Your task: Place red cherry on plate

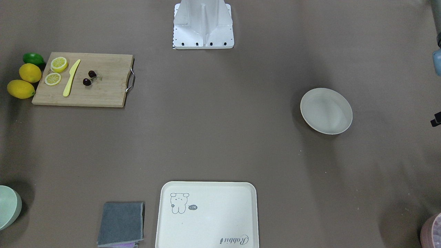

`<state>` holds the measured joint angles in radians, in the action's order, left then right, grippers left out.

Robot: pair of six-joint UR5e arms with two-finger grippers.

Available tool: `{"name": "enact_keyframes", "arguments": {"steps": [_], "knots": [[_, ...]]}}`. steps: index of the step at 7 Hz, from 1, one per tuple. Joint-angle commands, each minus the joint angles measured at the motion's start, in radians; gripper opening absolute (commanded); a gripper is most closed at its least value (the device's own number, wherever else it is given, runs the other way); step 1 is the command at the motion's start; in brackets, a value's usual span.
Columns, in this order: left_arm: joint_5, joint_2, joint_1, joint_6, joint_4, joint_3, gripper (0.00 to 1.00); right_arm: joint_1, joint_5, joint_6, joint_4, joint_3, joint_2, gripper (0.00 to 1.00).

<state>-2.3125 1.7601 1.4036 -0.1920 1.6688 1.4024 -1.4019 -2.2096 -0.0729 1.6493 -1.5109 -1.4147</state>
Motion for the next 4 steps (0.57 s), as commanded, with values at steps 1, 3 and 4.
{"name": "enact_keyframes", "arguments": {"steps": [1,3,4], "knots": [[-0.005,0.004,0.0,0.0,0.012,0.003,0.98,0.001,0.002,0.001,0.0,0.001,0.003,1.0],[-0.001,-0.011,0.001,0.0,0.023,0.029,0.98,0.003,-0.002,0.001,0.0,0.0,0.005,1.0],[0.001,-0.011,0.002,-0.001,0.02,0.046,0.98,0.006,-0.002,0.001,0.004,0.001,0.014,1.0]]}}
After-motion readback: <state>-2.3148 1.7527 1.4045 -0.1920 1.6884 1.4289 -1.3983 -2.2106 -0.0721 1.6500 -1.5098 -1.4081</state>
